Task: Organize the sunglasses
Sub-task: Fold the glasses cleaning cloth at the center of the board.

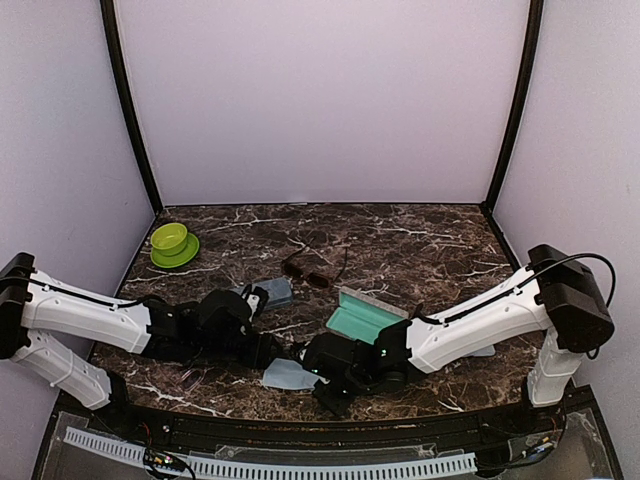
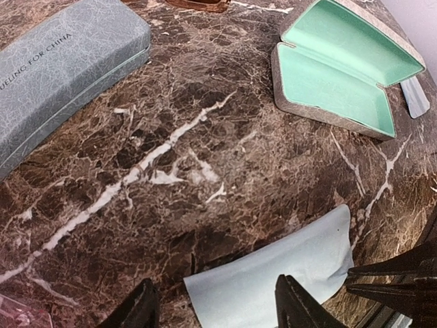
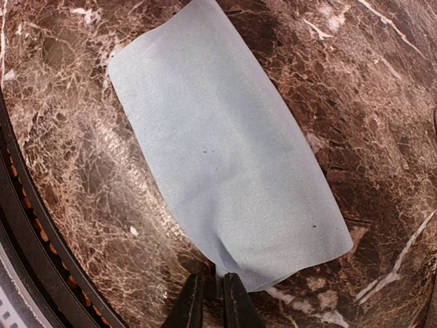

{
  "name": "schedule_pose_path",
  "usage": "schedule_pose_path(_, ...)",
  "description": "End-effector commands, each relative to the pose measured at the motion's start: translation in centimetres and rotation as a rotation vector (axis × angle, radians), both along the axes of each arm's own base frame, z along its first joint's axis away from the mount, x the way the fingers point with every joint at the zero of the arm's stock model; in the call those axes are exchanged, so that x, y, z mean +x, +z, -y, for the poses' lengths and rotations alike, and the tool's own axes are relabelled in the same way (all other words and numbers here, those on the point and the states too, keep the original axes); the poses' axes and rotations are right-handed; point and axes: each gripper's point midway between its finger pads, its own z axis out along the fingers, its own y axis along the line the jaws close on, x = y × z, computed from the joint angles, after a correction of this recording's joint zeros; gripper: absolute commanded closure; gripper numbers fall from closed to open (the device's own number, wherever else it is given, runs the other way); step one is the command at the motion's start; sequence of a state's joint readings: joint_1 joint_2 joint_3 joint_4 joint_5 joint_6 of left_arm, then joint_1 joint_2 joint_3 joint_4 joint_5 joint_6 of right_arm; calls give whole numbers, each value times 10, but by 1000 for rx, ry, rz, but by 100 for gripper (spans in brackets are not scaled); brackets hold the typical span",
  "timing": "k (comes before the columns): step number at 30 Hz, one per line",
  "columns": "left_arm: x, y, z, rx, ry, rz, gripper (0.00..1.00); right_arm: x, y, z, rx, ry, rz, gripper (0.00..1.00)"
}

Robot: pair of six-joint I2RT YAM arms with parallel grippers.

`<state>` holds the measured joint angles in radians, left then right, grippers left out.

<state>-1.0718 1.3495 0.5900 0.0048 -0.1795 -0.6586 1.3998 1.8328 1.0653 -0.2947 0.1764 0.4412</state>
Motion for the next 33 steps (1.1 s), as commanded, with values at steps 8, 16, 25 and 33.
schedule_pose_path(8, 3, 14, -5, 23, -8, 47, 40, 0, 7, 4, -16, -6, 27, 88)
schedule_pose_path(16, 2, 11, -5, 32, -14, 41, 39, 0, 14, 8, -13, -9, 30, 76)
schedule_pose_path(25, 0, 7, -7, -11, -69, -29, 39, 7, 35, 20, 87, -49, 2, 54)
schedule_pose_path(33, -2, 6, -8, -74, -158, -92, 39, 40, 44, 27, 239, -188, -123, 48)
